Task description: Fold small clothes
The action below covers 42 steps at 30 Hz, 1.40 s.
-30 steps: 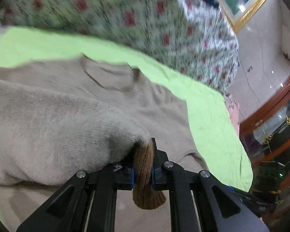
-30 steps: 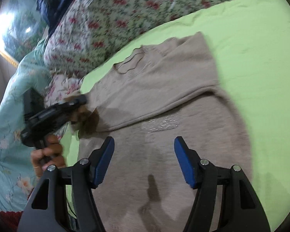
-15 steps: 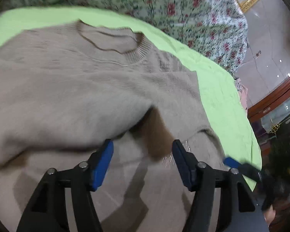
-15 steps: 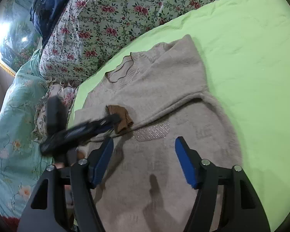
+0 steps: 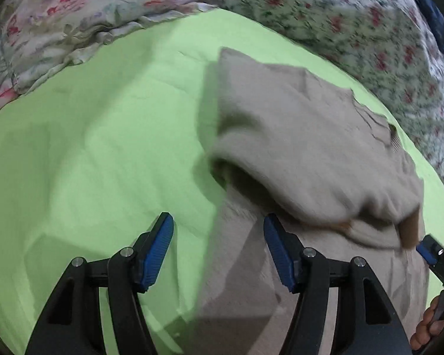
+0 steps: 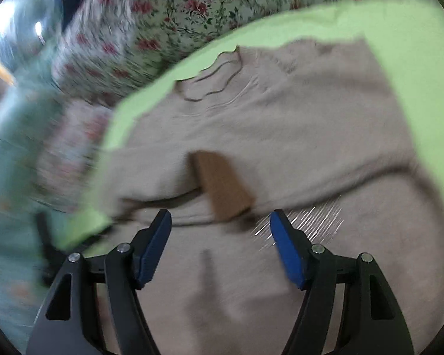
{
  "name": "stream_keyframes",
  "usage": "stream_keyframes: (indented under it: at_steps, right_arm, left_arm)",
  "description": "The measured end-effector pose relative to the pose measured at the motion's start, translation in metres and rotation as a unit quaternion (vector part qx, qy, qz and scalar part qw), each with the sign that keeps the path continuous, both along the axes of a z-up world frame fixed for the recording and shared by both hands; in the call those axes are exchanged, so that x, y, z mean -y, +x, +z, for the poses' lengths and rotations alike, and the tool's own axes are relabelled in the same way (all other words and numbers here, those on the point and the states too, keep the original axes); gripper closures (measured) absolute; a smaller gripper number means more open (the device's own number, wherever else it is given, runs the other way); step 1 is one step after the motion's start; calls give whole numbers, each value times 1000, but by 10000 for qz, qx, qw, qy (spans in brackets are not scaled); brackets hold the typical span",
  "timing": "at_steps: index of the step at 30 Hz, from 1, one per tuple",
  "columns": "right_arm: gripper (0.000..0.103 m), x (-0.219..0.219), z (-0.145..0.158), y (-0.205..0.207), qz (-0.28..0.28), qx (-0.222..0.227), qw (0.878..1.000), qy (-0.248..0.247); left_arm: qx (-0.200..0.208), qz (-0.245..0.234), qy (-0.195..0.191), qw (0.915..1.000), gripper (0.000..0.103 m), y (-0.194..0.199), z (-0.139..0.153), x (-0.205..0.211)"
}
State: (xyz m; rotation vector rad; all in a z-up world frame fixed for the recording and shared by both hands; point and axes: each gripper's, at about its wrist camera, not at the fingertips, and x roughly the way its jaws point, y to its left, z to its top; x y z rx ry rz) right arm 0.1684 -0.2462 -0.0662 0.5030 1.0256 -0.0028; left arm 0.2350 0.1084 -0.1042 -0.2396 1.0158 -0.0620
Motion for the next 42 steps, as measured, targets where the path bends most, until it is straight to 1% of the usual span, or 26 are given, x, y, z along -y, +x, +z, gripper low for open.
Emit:
stream_keyframes:
  at_steps: [1,2,3,4,5,6,10,12,14,17,19,21,23,24,25,26,28,32,33,34,35,36,37,38,40,42]
  right_arm:
    - [33,-1,-6,6,19,-81,9999,-55]
    - [36,0,-16,13,98,-235,9996,103]
    - [45,4,-22,17,144,-328,9991,224]
    - [80,7,-25,19,169,-356,9986,355]
    - [92,13,-24,19,147,-322,9981,499]
    - [92,23,-16,15,66,-152,9970,761]
    - [94,69,25,-3,-229,434,9914,1212]
    - [94,93,39,-10,-423,554,9905,1187]
    - [94,114,44,-14,-633,503,9920,973]
    - [94,126,31,-7,-727,256,9932,871]
    - [94,127,16,-1,-726,0,9937,859]
    - [94,127,8,2,-670,-117,9916,1098]
    - [86,130,7,0,-661,124,9852,1574]
    - [76,131,7,-2,-731,164,9844,1595]
    - [46,131,6,-3,-786,149,9852,1518]
    - [30,127,4,-2,-789,127,9870,1391]
    - [31,121,-2,0,-692,50,9902,1215]
    - [31,117,-18,-1,-691,-25,9903,1208]
    - [31,117,-21,0,-678,-43,9907,1176]
    - [39,115,-24,2,-622,-70,9915,1141]
    - [66,113,-25,4,-560,-129,9925,1078]
    - [84,111,-24,6,-464,-235,9935,1009]
    - [95,112,-20,6,-442,-176,9924,1138]
    - [95,116,-6,2,-430,126,9881,1473]
    - [95,122,17,-4,-473,492,9832,1695]
    - [95,130,25,-3,-774,309,9854,1482]
  left_arm:
    - [24,16,37,10000,39,4,0,-1]
    - [57,16,95,9999,39,9,1,-1]
    - [94,28,162,9998,39,12,1,-1]
    - [116,47,236,9996,39,16,0,0]
    - [119,75,289,9995,39,20,-1,1]
    - [136,104,304,9994,39,22,-1,2]
    - [235,191,343,9990,36,29,-2,8]
    - [290,207,428,9984,33,28,-4,13]
    - [326,146,560,9978,27,30,-6,23]
    - [341,114,698,9969,26,30,-7,29]
    - [374,166,559,9976,26,28,-7,23]
    - [419,236,328,9983,26,26,-7,13]
    - [443,253,216,9985,26,25,-7,9]
    - [447,255,205,9985,26,25,-7,9]
    - [447,256,216,9984,26,25,-8,10]
    - [448,256,237,9984,26,25,-8,10]
    - [463,268,233,9983,26,25,-8,11]
    - [484,282,164,9983,26,26,-8,9]
    - [488,280,157,9983,26,25,-9,9]
    - [493,281,149,9983,26,26,-9,8]
    - [496,283,137,9983,26,26,-9,8]
    - [496,279,120,9983,26,26,-9,7]
    - [499,275,105,9983,26,27,-9,7]
    - [504,276,100,9983,26,27,-9,7]
    - [510,270,133,9982,26,27,-10,9]
    - [491,245,209,9983,23,27,-10,11]
